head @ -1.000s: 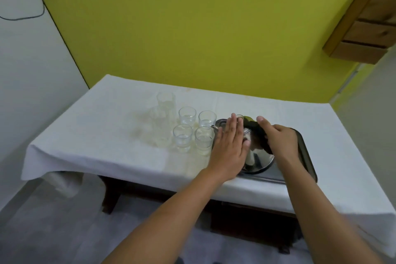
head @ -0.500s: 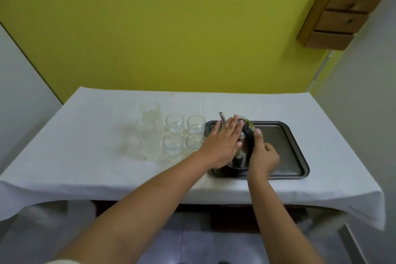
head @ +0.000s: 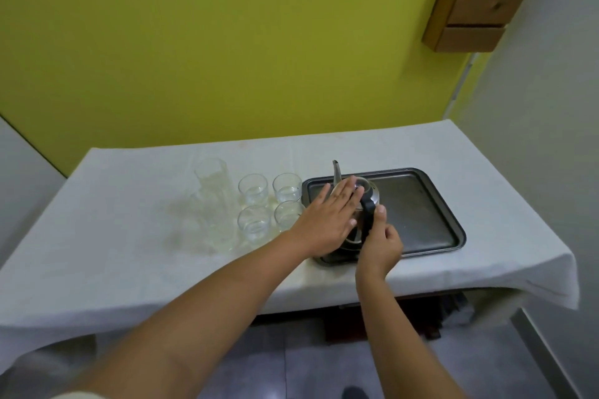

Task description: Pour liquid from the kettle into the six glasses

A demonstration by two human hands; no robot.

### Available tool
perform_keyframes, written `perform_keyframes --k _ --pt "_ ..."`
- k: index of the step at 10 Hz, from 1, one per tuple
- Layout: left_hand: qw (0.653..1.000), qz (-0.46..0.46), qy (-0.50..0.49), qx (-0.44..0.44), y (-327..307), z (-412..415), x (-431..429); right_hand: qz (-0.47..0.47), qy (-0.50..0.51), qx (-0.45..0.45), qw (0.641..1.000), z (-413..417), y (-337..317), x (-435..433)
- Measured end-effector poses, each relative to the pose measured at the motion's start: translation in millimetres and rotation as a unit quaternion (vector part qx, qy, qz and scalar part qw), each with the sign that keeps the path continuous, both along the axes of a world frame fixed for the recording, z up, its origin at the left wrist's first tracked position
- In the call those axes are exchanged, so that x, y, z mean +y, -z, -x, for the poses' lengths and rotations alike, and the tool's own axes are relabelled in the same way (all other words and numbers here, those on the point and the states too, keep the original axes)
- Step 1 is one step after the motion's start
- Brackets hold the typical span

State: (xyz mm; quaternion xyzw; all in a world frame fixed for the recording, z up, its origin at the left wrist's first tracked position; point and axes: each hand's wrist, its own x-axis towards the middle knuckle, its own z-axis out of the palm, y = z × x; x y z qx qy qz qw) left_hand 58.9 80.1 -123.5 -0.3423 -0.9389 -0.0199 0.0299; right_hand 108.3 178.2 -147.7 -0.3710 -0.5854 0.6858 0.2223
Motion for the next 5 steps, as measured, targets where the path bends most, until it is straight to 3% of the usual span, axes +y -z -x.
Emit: perform_keyframes --k 2,3,4,5 --pt "1.000 -0.005 -0.003 -0.016 -4 -3 1 -0.017 -0.045 -0.022 0.999 -5 2 10" --pt "0.999 0.007 -0.050 -0.003 -6 -4 -6 -0.154 -0.041 -0.044 0.986 -4 -9 18" --pt "0.988 -0.021 -0.155 -0.002 -10 -4 -27 -0.384 -0.101 -0.055 0.916 0 -35 24" --pt "0.970 -0.047 -0.238 -0.001 -19 1 -58 -0.479 -0.249 -0.092 0.837 21 -57 12"
